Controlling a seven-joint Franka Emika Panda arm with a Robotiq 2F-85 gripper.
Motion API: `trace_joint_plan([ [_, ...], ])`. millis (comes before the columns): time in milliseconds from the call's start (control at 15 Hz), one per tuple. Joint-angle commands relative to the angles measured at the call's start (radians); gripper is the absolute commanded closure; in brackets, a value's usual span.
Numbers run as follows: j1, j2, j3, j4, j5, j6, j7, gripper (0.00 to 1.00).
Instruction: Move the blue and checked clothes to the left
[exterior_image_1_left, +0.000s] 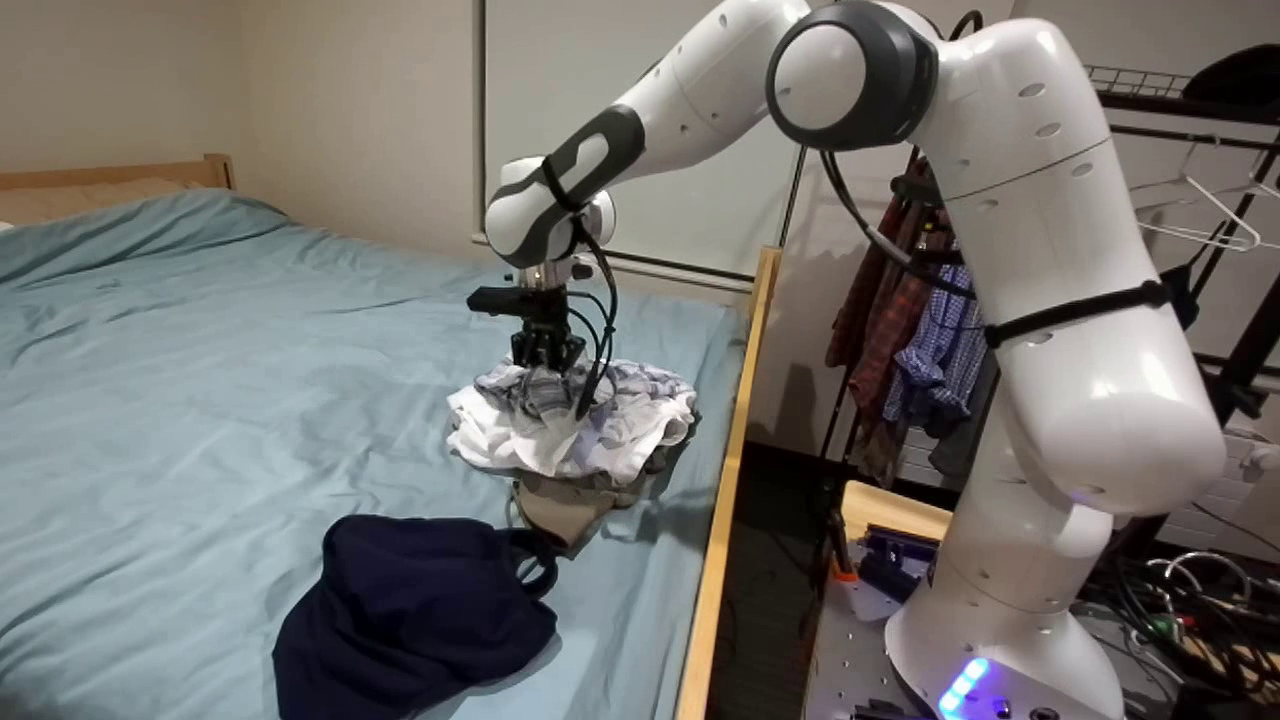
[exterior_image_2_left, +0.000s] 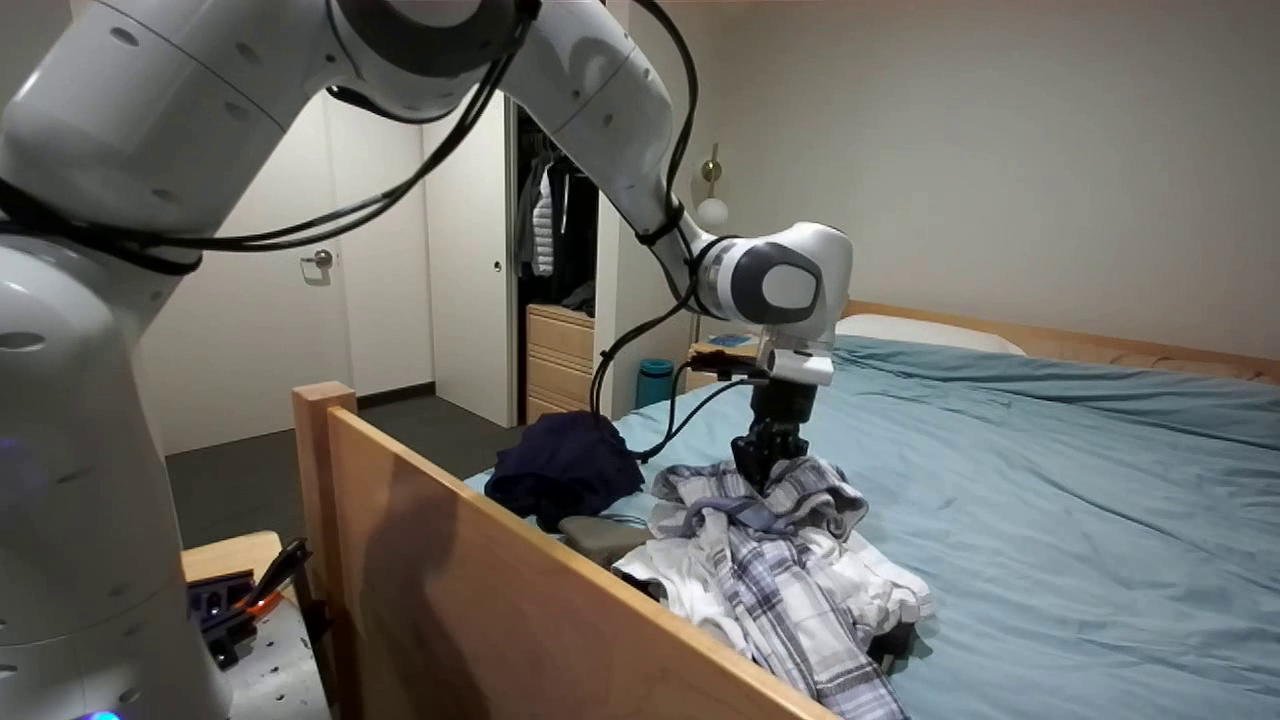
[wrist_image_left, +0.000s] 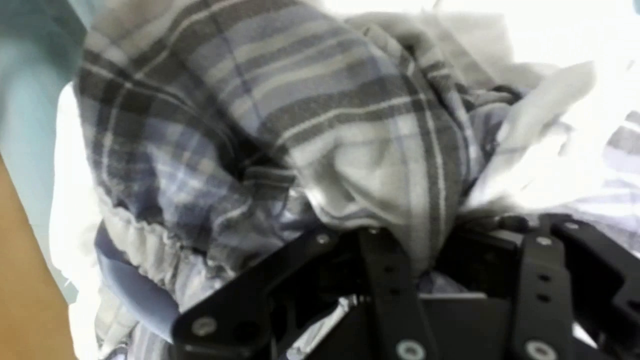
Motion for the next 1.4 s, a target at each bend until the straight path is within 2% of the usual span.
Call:
trace_joint_plan([
  [0,0.033,-0.174,0.024,-0.103,-0.041,0.053,-0.085,0.97],
  [400,0.106,-0.416,0.072,-0.121,-0.172,-0.02,-0.175,0.97],
  [733,0.165,-0.564,0.185,-0.054,-0.26,-0.202,-0.251,0.97],
  [1067,0.227,-0.673,0.328,0.065,-0.359,-0.418,-0.313,0.97],
  [1333,0.272,-0.711,0.439,0.233,-0.411,-0.597,-0.416,0.97],
])
